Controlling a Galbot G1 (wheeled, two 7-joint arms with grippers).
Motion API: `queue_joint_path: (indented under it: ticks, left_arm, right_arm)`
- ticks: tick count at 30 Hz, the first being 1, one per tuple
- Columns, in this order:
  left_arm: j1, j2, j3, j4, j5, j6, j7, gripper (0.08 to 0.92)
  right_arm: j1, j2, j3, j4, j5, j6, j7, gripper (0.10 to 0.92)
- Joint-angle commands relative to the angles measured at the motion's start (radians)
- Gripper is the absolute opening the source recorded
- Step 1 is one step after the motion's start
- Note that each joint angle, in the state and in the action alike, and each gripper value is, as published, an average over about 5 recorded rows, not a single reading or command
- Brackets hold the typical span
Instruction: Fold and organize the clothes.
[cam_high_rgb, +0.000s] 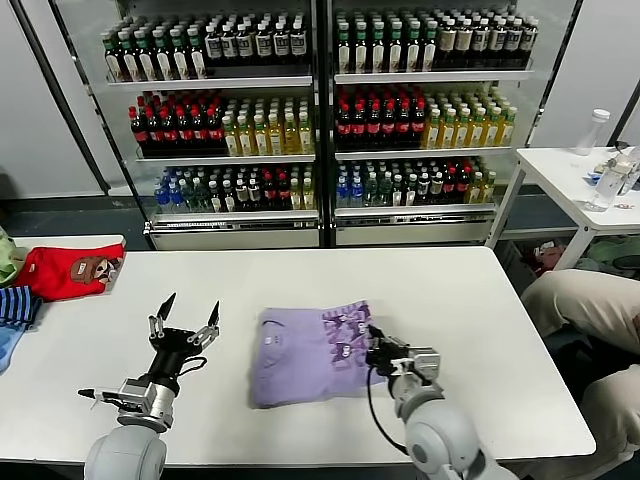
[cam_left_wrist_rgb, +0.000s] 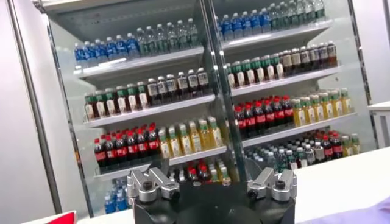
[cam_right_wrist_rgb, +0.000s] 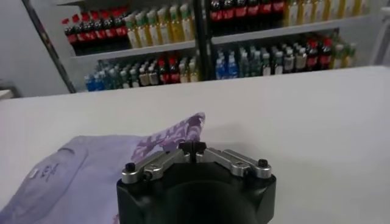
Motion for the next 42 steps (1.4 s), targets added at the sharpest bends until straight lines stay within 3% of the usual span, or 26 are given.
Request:
queue_joint_path:
  ticks: [1, 4, 11, 18, 26, 30, 42]
  left_arm:
    - [-0.005, -0.007, 0.003, 0.048, 0.009, -0.062, 0.031, 0.823]
    - [-0.006, -0.008, -0.002, 0.054, 0.016, -0.099, 0.042, 0.823]
    - [-0.004, -0.011, -0.006, 0.051, 0.02, -0.153, 0.1, 0.823]
    - [-0.051, 0.008, -0.002, 0.142, 0.059, -0.256, 0.143, 0.823]
    - [-0.065, 0.001, -0.002, 0.114, 0.038, -0.276, 0.19, 0.823]
    - [-0.064, -0.012, -0.012, 0.095, 0.045, -0.272, 0.194, 0.823]
    - [-0.077, -0.023, 0.003, 0.109, 0.054, -0.269, 0.159, 0.823]
  right_arm:
    - [-0.067, -0.068, 0.083, 0.07, -0.12, 0.016, -0.073, 0.116]
    - [-0.09, -0.068, 0.094, 0.101, -0.175, 0.033, -0.091, 0.158]
    - [-0.142, -0.075, 0.148, 0.155, -0.292, 0.036, -0.124, 0.359]
    - [-0.155, -0.059, 0.202, 0.113, -0.414, 0.127, -0.16, 0.558]
    - [-0.141, -0.037, 0.252, 0.078, -0.45, 0.156, -0.179, 0.78]
    - [-0.11, -0.054, 0.253, 0.062, -0.444, 0.153, -0.176, 0.819]
    - [-0.048, -0.036, 0.265, 0.002, -0.532, 0.204, -0.209, 0.823]
